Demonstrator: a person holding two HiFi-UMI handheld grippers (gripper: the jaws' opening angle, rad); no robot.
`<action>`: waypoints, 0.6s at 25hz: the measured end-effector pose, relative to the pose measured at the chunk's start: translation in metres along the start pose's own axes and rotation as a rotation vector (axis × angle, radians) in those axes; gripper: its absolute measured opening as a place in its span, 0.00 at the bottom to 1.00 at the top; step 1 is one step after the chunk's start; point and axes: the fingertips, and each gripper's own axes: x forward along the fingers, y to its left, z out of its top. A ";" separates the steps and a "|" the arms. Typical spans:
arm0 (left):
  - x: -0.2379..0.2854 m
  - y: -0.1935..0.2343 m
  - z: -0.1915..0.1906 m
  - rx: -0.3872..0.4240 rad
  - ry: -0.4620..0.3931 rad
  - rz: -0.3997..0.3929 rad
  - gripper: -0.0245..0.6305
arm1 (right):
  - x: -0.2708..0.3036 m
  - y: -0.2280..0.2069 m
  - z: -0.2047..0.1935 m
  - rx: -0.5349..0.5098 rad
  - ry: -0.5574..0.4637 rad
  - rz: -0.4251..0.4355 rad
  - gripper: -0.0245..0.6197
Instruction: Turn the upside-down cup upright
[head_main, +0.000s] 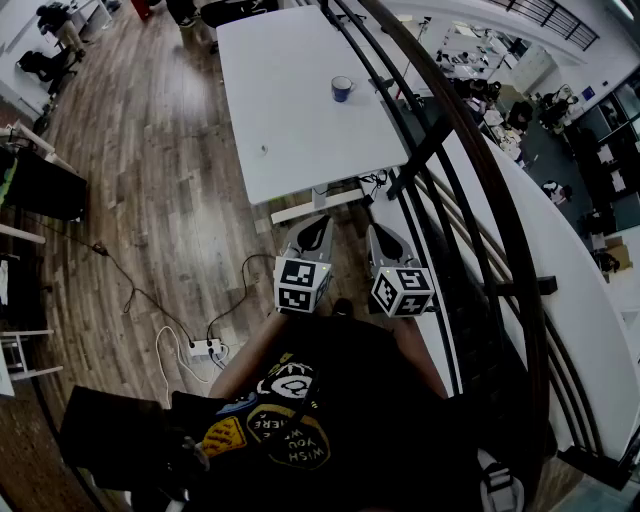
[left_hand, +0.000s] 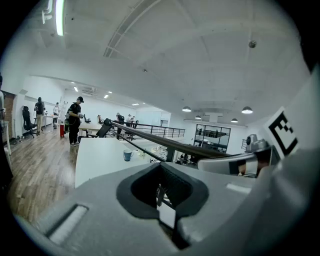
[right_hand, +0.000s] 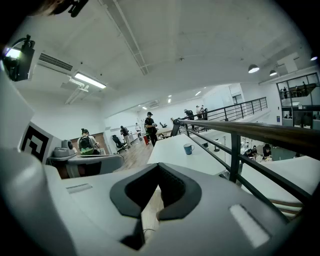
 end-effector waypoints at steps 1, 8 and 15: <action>0.001 0.001 -0.005 -0.001 0.006 -0.004 0.04 | 0.001 -0.001 0.000 0.002 0.000 -0.001 0.04; -0.003 0.006 -0.014 -0.013 0.020 -0.003 0.04 | 0.005 0.002 -0.005 0.016 0.010 0.002 0.04; -0.013 0.030 -0.019 -0.017 0.032 0.016 0.04 | 0.021 0.028 -0.017 0.003 0.039 0.028 0.04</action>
